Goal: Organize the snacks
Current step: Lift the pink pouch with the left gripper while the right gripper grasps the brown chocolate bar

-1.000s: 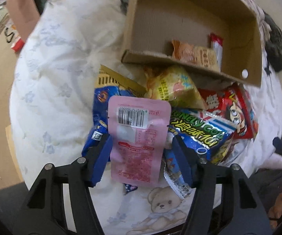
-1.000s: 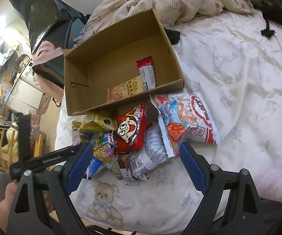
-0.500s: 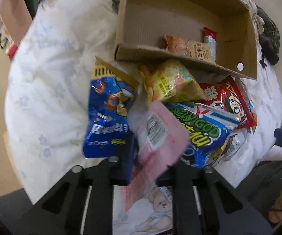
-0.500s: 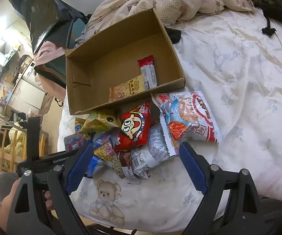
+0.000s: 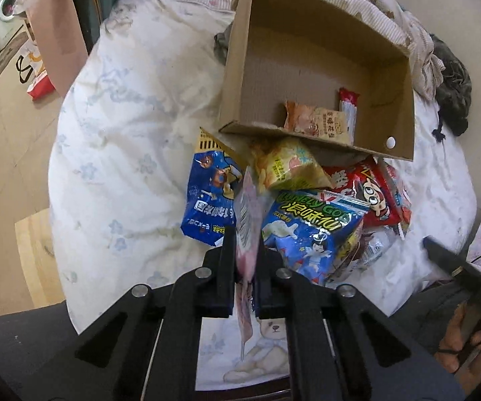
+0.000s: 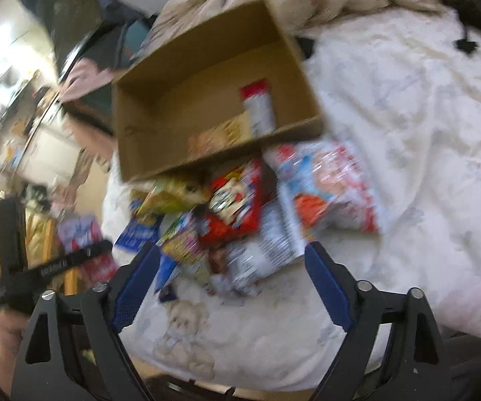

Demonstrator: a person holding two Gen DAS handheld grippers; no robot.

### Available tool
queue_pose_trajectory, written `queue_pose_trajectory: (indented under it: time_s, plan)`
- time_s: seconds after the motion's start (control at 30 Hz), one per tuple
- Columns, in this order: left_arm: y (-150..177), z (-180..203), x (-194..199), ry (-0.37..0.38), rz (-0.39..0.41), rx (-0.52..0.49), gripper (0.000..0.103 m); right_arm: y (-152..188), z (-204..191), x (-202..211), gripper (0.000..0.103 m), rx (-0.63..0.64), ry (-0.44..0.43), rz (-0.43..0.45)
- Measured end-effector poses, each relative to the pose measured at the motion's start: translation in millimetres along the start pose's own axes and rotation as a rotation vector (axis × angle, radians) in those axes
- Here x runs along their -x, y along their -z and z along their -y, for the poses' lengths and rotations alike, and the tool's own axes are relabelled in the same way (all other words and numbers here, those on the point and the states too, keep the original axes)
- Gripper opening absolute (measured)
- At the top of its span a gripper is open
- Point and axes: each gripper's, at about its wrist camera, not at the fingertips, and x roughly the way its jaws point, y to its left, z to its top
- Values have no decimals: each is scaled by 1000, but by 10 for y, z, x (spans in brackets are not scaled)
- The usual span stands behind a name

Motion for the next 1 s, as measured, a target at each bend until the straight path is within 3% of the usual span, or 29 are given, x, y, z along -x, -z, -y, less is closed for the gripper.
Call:
queue_pose_trajectory:
  time_s: [0.17,0.3,0.47,0.7,1.0]
  plan:
    - [6,94,-20,5,6,-14,6,231,-298,-332,51,118,58,-105]
    - [28,131,8,16,6,-22,6,368,-260,-659,41,68,132,-177]
    - [17,147,19,27,8,-25,6,369,-196,-870,33,6,173,-175]
    - [17,107,32,30,11,-11,6,388,-167,-886,18,-1,156,-164]
    - [33,102,20,7,18,-11,6,536,-278,-422,18,17,48,-120]
